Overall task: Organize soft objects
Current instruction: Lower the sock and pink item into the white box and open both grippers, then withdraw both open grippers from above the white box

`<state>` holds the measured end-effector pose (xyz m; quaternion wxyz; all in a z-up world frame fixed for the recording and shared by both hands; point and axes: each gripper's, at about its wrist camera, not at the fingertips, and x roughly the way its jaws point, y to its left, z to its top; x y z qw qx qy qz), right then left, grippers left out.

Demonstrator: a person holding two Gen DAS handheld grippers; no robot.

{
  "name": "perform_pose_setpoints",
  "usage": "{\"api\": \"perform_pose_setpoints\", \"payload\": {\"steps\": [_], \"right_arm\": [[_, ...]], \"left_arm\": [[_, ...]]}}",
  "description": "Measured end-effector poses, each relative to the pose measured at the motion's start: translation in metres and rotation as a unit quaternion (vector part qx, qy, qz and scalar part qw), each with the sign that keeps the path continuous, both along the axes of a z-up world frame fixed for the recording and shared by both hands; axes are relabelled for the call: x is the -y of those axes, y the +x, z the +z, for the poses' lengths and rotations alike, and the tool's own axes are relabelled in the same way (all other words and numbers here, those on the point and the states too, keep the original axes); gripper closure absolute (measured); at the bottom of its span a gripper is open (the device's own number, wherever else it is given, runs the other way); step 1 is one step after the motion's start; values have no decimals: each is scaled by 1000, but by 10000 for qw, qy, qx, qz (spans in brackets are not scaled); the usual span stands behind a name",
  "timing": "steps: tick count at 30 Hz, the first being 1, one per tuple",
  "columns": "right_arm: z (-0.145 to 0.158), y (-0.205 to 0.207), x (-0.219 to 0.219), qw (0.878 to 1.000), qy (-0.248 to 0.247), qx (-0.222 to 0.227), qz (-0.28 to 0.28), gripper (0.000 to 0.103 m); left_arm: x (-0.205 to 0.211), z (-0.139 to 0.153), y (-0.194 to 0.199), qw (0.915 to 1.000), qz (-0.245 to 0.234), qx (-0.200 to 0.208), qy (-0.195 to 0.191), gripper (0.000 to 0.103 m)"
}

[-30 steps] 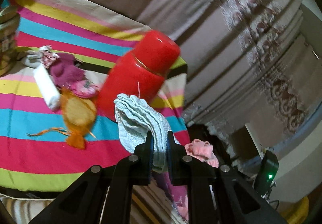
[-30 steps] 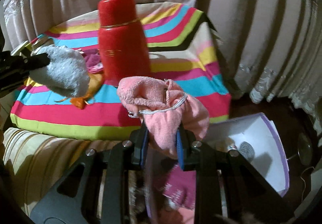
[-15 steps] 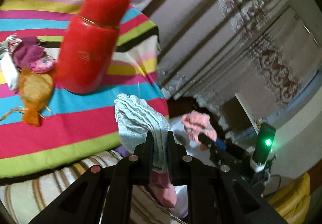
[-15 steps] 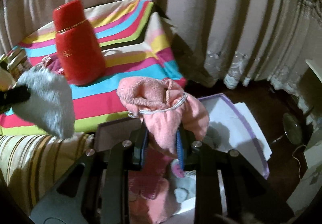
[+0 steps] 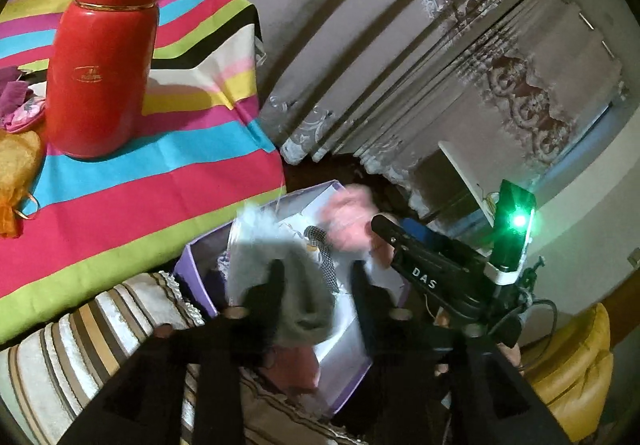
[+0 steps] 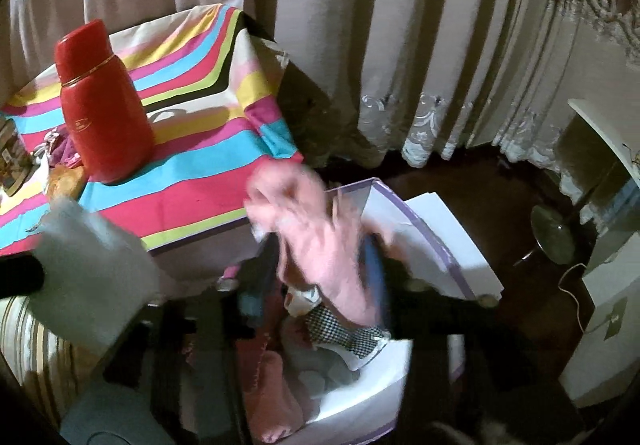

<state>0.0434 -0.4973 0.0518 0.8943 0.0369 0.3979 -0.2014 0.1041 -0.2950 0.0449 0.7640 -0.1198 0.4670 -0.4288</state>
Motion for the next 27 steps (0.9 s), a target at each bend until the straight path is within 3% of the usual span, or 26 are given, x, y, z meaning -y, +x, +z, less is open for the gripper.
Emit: {"api": "perform_pose_setpoints", "payload": {"steps": [2,15,27], "right_arm": [[1,-1,-1,10000,-63,17,5,38],[0,3,-9,9999,-92,-43,128,34],[-3,13,-36,9985,70,-87,540,31]], "left_arm": [[-3,-1,2,10000,36,-39,-31,60],[-10,-1,4,9998,133,-95,-76,60],[-43,-2,20,9981,597,-125,-74,60]]}}
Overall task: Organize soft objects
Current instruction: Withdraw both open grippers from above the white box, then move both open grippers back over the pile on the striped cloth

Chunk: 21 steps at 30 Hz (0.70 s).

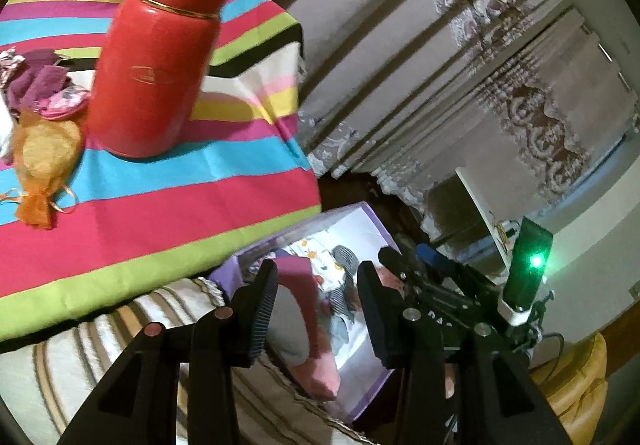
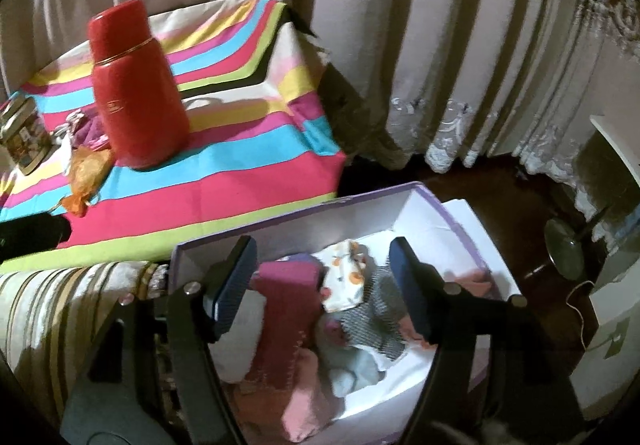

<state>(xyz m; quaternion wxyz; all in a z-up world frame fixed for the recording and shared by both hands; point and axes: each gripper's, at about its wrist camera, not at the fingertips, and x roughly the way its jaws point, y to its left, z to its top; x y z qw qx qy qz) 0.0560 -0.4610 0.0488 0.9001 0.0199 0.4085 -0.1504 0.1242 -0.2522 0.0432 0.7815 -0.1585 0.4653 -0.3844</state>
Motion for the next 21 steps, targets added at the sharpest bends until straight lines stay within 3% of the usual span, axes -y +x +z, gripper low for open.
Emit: {"api": "perform_pose_setpoints", "payload": {"steps": [11,21], "right_arm": [[3,20,-46,9982,112,-56,580,30],[6,45,-95,9917,253,-112,1257,29]], "left_arm": [[-58,4,29,9973,728,-43,-99,60],[-135,1,58,9861,1649,-144,-171,60]]}}
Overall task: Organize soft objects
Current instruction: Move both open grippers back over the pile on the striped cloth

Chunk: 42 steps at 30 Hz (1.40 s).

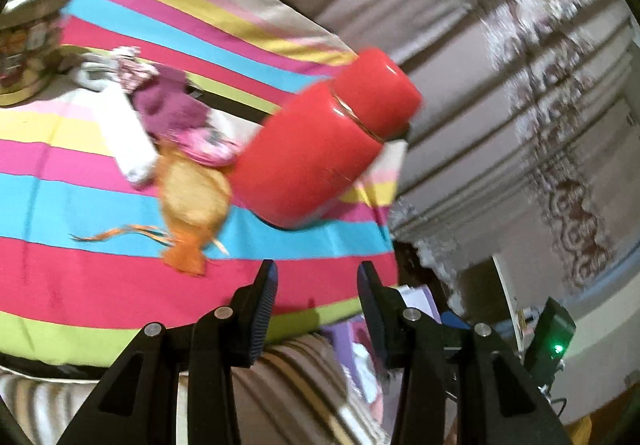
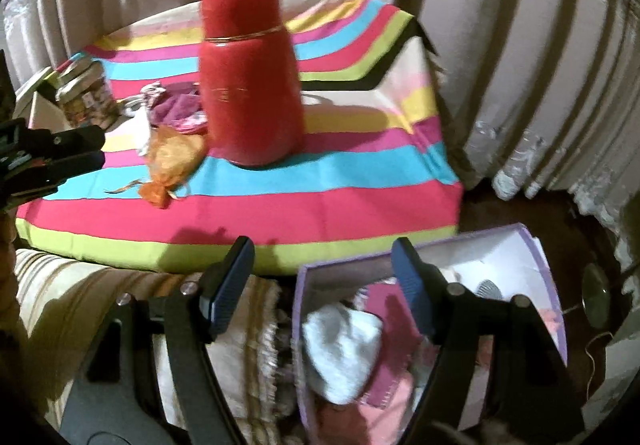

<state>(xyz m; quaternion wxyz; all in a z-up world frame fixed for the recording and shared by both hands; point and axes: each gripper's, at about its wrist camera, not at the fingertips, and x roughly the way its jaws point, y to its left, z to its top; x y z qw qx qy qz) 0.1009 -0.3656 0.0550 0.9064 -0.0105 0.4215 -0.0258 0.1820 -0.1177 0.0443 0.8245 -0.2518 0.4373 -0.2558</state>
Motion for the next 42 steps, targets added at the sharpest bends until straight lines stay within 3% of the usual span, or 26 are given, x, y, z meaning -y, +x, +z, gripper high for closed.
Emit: {"api": "perform_pose_setpoints", "payload": {"steps": [15,24,31,42], "right_arm": [[0,66,-82,9959,476,-197,738,23],[-11,109,-116,9935,853,-409,634,22],[-34,140,-149,9914,994,-652,550,19],[-82,173,-176,9923,658,-966,420,18]], "left_arm": [[-80,-12,19,9956,930,-147,29,60],[-112,-16,25,9923,1218,-201,-41,60],[-135,-22,31,9898,1399,-270,-48,60],[-153,-37,49,9863,1582,-457,-25,56]]}}
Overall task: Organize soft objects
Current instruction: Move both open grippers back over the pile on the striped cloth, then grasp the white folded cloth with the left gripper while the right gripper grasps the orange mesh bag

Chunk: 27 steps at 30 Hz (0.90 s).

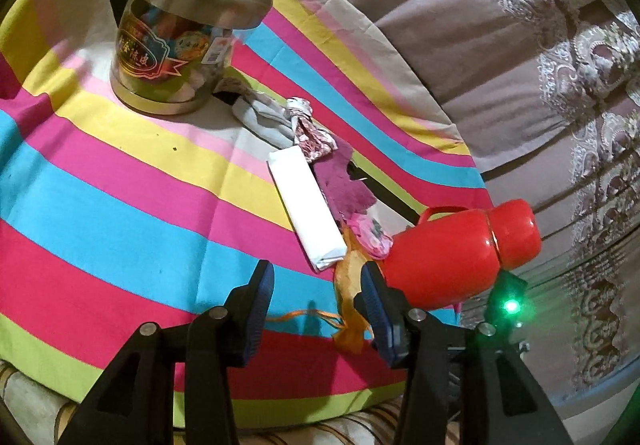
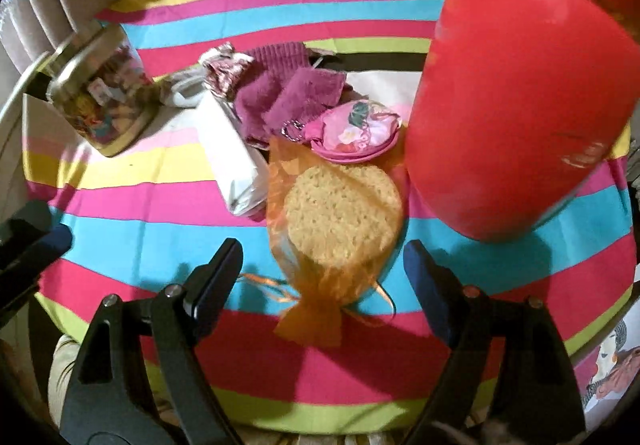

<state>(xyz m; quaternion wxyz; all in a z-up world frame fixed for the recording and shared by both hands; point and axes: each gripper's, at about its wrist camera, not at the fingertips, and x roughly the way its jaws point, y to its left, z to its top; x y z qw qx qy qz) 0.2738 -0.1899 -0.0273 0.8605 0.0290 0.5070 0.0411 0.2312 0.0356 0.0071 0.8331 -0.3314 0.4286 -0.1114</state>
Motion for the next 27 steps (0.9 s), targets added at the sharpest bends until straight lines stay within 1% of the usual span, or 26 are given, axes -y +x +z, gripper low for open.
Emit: {"api": "perform_pose_setpoints", "payload": {"steps": [9,14,17,18,20,27], "right_arm": [[-20,18,-2,9999,-52,-23,-100,18],[-26,24,-1,9999,-76,-11,-115,15],[-33,28,0,9999,-69,-89,-129,15],[-34,28,1,9998,-63,-105,-138,13],[-34,29,0,9999,-82,-67,-125,12],[-35,31,1,9999,-125,36,-111,12]], "left_arm": [[-1,-13,32,9998,47,-201,35,55],[2,-25,47,9994,27,-357,22,53],[6,-30,55,9991,-15,-423,54,52],[8,-30,56,9990,-19,-431,68,52],[10,-33,61,9989,-35,-453,99,52],[17,-39,74,9985,-95,-527,150,52]]}}
